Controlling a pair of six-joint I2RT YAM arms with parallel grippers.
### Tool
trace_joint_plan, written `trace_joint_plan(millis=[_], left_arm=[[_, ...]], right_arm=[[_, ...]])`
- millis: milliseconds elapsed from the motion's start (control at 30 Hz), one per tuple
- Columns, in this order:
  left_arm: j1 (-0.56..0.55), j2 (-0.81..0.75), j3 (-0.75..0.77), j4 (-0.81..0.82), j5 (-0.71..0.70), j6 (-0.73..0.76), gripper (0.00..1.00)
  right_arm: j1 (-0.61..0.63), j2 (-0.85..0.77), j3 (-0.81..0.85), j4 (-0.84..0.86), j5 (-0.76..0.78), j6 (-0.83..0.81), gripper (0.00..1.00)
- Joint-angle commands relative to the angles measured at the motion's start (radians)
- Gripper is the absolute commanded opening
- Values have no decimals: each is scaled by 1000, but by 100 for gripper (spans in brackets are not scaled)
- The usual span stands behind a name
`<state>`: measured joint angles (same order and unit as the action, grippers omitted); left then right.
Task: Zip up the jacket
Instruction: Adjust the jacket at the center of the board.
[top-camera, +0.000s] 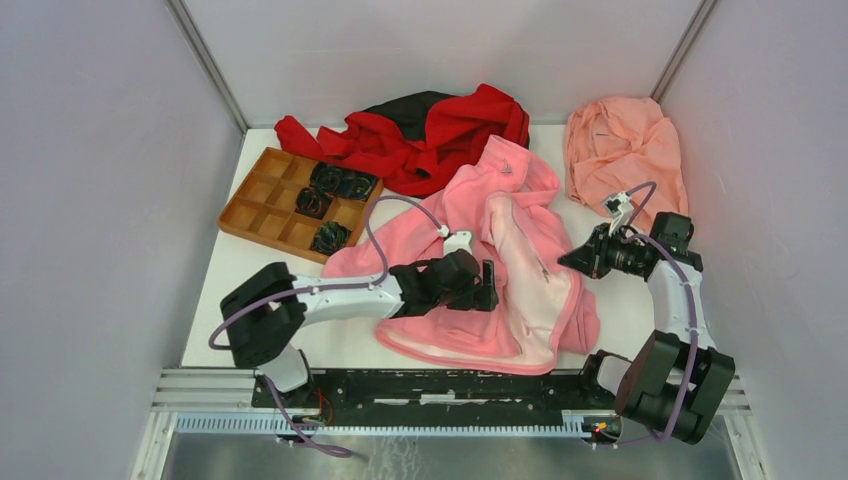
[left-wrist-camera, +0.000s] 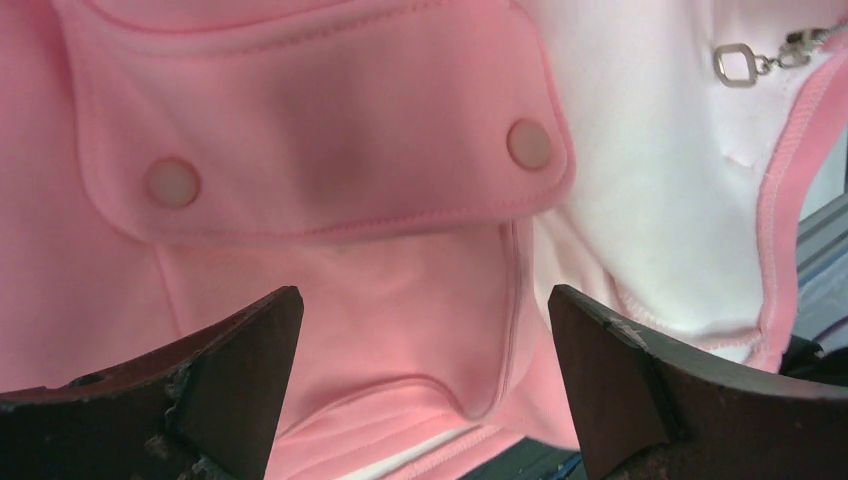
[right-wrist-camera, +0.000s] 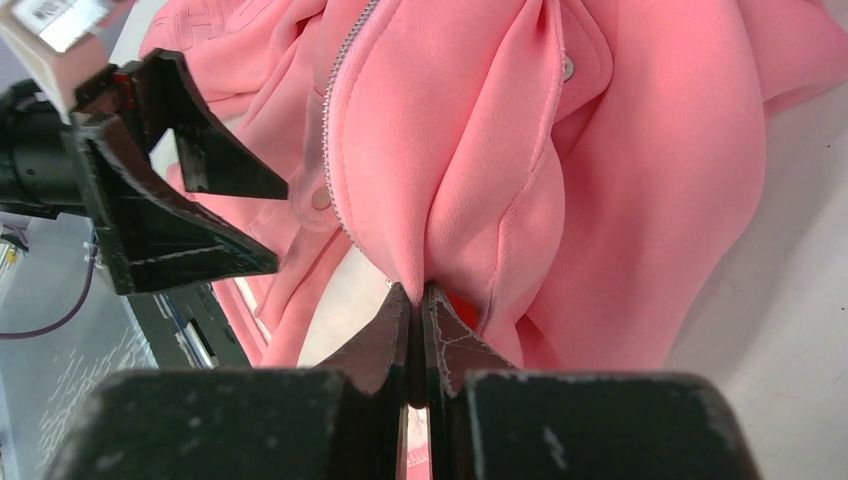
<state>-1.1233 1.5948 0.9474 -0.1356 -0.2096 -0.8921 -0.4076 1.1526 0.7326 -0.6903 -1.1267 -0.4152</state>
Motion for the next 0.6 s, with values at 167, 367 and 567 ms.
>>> trace_joint_plan(millis=[167, 367, 567], left_arm=[[9, 195, 132, 16, 21, 36, 68], [66, 64, 53, -84, -11, 114, 5], [130, -217, -42, -220, -3, 207, 3]], right_arm=[[6, -4, -18, 53, -33, 17, 0], [5, -7, -23, 73, -1, 31, 0], [5, -43, -55, 211, 44, 157, 0]])
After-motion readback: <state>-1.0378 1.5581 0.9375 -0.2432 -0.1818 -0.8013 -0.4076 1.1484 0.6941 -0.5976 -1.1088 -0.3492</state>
